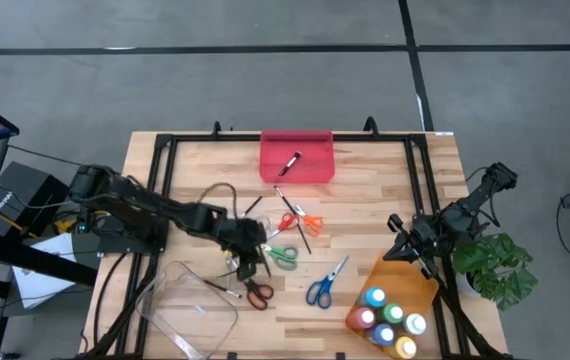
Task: Pick & Place Paint Supplies
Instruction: Put the silver brush into the red bin
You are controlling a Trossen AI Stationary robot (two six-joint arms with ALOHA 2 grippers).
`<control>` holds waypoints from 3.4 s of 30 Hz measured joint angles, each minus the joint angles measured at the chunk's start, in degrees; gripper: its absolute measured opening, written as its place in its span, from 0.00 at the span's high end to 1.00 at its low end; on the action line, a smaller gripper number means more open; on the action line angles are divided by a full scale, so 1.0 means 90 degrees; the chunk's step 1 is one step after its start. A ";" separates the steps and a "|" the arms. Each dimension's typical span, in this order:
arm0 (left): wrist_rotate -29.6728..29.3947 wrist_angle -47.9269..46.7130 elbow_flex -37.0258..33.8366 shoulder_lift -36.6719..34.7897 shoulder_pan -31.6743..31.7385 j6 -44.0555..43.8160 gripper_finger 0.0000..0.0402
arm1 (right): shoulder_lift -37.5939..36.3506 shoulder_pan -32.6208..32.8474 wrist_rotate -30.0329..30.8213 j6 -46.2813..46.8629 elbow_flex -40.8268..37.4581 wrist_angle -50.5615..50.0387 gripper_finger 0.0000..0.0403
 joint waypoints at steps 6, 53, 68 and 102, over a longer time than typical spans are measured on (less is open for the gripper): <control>-0.0517 0.0837 0.0005 -0.1158 0.0676 -0.0533 1.00 | -0.0007 -0.0001 0.0002 0.0000 0.0000 0.0016 0.98; -0.0475 0.5500 0.0008 -0.2284 0.1852 -0.1401 1.00 | -0.0005 0.0000 0.0000 -0.0002 0.0000 0.0002 0.98; -0.0488 0.4532 0.0835 -0.1438 0.3993 -0.0660 1.00 | -0.0005 0.0000 -0.0002 0.0000 0.0000 0.0000 0.98; -0.2293 0.2525 0.2577 0.2782 0.4251 0.1656 1.00 | -0.0005 0.0000 -0.0002 -0.0002 0.0000 0.0000 0.98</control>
